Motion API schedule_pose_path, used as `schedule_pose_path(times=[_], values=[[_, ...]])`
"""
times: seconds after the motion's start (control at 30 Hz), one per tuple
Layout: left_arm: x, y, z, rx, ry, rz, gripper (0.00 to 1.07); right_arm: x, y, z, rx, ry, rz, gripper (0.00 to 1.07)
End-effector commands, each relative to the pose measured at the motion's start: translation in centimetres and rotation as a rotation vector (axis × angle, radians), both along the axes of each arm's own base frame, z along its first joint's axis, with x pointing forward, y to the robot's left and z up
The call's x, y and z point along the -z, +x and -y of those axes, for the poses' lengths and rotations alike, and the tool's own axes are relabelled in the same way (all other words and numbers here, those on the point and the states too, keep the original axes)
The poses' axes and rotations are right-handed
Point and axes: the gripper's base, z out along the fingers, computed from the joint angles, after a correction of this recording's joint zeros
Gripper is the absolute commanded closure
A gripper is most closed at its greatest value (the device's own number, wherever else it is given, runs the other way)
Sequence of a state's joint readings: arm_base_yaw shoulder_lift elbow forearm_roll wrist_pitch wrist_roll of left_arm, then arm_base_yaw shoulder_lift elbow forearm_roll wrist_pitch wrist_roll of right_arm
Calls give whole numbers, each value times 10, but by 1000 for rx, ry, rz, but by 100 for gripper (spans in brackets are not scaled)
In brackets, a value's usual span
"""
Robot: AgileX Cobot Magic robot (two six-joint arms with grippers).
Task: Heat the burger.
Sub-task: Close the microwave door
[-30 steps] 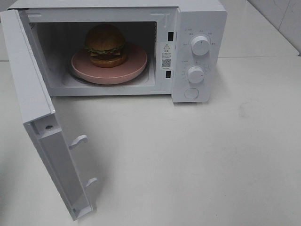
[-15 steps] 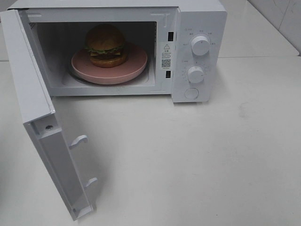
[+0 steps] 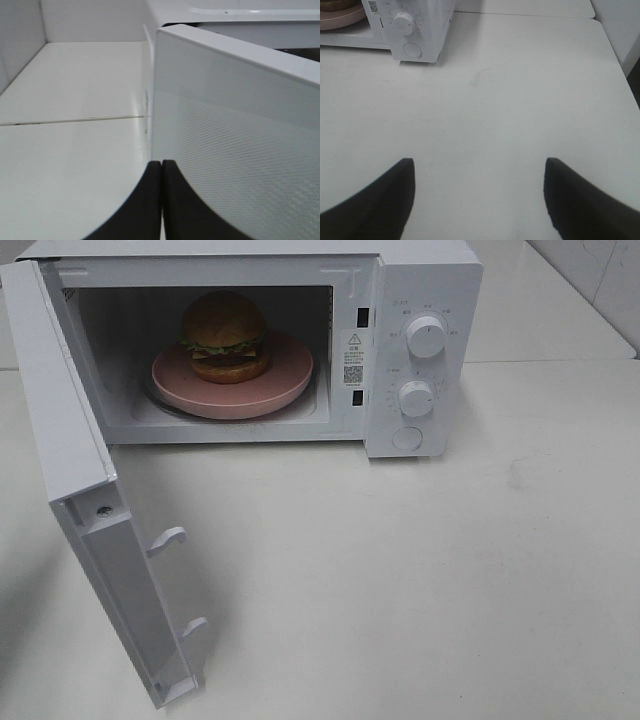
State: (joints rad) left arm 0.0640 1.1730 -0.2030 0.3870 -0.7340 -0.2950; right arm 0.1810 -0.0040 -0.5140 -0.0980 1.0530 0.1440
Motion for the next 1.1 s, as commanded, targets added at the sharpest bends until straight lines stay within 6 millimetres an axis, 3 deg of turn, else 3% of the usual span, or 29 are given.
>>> schedule_pose_path(times=[0.03,0.33,0.5,0.83,1.1], values=[[2,7,6,69,-41,33,107,0,-3,1,1,-7,34,38],[12,25,11,105,-105,-4,107,0,-3,1,1,-7,34,38],[20,36,34,184,-89,-29,107,0,-3,1,1,-7,34,38],[22,35,53,167,-60,-14,107,0,-3,1,1,-7,34,38],[21,50,63,188,-53,-9,107,0,-3,1,1,-7,34,38]])
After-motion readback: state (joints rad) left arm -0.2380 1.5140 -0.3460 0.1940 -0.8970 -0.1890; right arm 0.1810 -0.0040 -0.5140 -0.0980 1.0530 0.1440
